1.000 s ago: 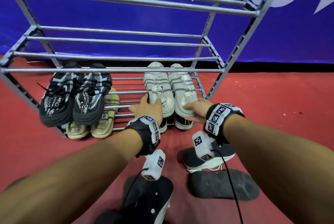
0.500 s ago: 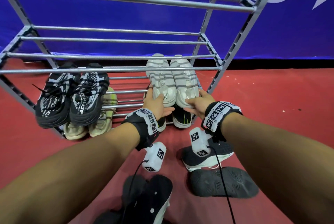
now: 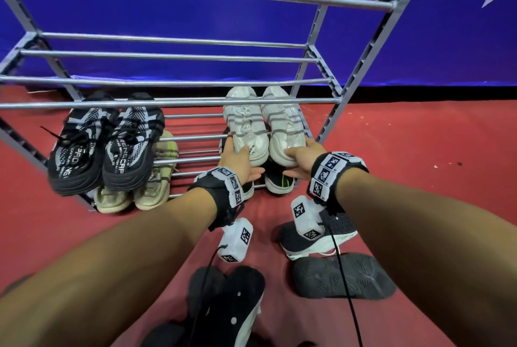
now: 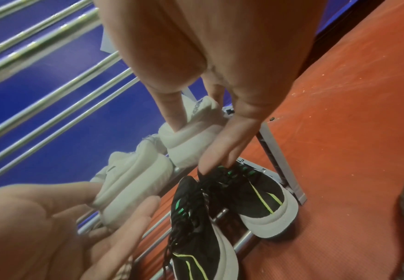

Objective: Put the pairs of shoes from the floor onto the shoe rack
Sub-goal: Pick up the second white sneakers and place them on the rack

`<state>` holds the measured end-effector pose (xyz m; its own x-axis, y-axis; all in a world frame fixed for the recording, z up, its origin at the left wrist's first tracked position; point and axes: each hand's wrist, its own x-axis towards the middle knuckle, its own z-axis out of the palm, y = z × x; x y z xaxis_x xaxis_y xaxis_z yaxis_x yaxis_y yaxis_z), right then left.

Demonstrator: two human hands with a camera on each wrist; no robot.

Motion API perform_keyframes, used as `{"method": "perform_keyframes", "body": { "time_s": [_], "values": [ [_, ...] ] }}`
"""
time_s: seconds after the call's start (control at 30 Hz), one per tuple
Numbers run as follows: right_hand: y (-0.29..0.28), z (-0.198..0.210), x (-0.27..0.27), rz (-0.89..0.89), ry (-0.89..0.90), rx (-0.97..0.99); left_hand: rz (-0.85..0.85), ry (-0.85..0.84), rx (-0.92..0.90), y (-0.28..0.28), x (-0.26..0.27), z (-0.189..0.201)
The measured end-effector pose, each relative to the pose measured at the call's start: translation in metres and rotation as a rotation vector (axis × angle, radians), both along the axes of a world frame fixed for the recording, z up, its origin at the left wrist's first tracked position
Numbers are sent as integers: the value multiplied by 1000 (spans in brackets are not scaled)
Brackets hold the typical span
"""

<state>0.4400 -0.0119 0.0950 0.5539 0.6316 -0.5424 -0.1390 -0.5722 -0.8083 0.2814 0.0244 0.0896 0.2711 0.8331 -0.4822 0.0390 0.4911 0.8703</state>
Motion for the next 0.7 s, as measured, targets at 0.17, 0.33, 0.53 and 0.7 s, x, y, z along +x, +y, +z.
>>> {"method": "perform_keyframes", "body": {
  "time_s": [0.17, 0.33, 0.53, 0.7],
  "values": [
    [-4, 13, -7, 28, -53, -88, -27, 77, 16, -4, -5, 10],
    [-13, 24, -18, 48, -154, -101, 143, 271, 227, -19, -14, -5],
    [-62, 1, -30, 78, -260, -65, 325, 402, 283, -51, -11, -12],
    [-111, -40, -29, -308, -66, -125, 110, 473, 342, -85, 13, -30]
  ]
}}
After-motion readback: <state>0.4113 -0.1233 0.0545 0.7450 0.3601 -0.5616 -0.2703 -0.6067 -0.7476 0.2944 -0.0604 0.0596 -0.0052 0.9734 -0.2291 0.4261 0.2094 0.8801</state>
